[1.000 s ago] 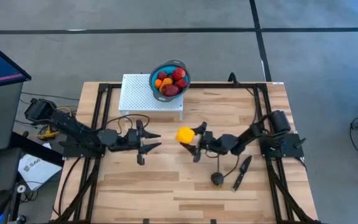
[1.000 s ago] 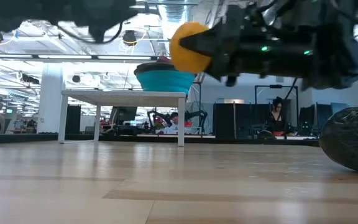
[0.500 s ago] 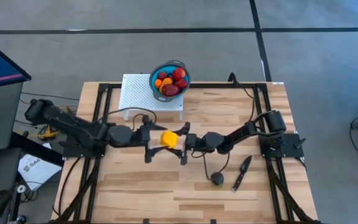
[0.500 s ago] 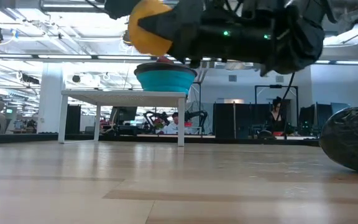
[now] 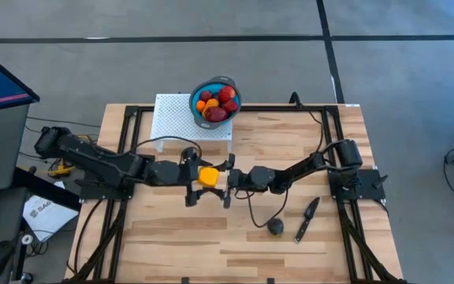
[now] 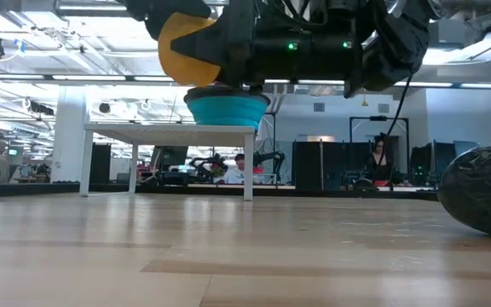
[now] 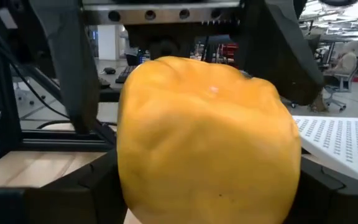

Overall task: Pick & Place Fruit
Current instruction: Put the yellow bell pepper into the blue strainer bowl

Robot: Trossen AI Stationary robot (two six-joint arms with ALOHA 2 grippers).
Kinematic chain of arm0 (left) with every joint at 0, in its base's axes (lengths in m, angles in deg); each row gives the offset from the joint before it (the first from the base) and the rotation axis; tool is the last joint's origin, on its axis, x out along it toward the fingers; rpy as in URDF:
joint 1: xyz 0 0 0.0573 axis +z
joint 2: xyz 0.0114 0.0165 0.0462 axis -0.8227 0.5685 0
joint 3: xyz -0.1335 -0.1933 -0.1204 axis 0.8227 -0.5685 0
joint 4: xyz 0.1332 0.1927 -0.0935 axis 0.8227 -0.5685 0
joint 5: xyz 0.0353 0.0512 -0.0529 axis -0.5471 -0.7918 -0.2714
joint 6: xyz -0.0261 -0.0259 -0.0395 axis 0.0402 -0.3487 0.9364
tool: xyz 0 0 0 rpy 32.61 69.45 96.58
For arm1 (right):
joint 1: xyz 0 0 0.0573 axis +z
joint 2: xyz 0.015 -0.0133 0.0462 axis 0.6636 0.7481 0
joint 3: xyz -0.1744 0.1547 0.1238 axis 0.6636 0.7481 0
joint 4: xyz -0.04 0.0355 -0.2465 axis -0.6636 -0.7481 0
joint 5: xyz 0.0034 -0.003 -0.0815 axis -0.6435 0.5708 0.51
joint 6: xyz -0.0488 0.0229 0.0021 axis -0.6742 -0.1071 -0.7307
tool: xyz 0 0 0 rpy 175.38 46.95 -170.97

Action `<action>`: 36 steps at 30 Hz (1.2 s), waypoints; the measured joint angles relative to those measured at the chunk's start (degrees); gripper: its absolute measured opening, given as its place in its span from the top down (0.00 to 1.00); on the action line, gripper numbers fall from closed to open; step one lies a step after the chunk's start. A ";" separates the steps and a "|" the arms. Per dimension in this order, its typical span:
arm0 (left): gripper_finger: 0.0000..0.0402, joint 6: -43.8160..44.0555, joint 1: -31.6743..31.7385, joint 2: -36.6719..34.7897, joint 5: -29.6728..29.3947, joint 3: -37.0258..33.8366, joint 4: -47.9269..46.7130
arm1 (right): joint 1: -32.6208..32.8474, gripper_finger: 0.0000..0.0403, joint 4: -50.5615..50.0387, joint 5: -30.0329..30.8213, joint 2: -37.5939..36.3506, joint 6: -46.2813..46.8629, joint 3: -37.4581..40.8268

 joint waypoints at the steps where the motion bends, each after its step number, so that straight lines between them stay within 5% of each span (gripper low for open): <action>1: 0.08 0.34 0.01 0.02 0.42 1.02 -2.38 | -0.17 0.26 0.01 -0.01 0.02 0.25 0.01; 14: 0.05 -5.48 4.23 0.33 7.89 3.77 -10.59 | 0.02 0.26 0.31 -0.20 0.04 0.43 0.01; 29: 0.29 -7.24 6.01 0.30 13.19 3.73 -10.58 | 0.45 0.26 0.07 -0.20 0.04 0.49 0.01; 36: 0.29 -7.30 6.00 0.23 13.71 3.77 -9.20 | -0.63 0.07 -8.37 -0.77 0.17 -0.23 0.05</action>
